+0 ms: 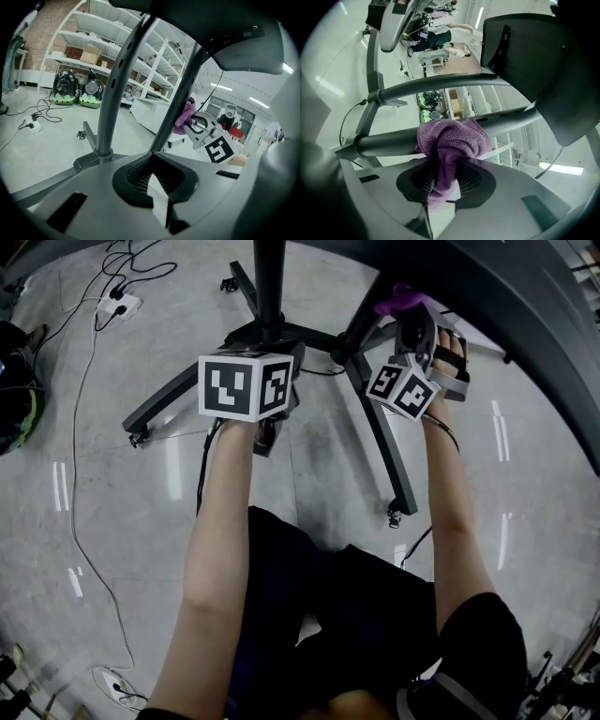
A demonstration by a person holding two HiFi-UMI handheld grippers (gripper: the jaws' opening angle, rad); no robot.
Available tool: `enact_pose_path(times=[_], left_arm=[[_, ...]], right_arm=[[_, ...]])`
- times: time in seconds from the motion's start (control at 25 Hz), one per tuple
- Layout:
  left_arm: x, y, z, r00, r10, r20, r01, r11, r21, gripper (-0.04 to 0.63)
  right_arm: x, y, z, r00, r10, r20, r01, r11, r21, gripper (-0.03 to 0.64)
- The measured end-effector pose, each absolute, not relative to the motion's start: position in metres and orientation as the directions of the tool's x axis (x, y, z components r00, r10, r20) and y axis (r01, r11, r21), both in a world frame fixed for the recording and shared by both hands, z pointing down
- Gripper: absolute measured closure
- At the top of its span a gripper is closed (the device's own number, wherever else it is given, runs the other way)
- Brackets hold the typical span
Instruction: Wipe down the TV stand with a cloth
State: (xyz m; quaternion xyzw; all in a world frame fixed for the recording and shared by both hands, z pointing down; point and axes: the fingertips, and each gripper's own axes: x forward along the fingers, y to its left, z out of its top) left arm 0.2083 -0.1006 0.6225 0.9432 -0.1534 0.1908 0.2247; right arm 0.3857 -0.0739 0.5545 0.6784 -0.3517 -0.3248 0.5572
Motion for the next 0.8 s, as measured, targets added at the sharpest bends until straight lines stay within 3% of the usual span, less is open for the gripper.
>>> enact_pose_path(times=[0.8], left_arm=[[0.211, -0.1, 0.625, 0.879, -0.202, 0.432, -0.377, -0.85, 0.369, 0.588]], right_arm=[[0.38, -0.073, 0.626, 0.514, -0.852, 0.099, -0.119, 0.044, 0.992, 0.511]])
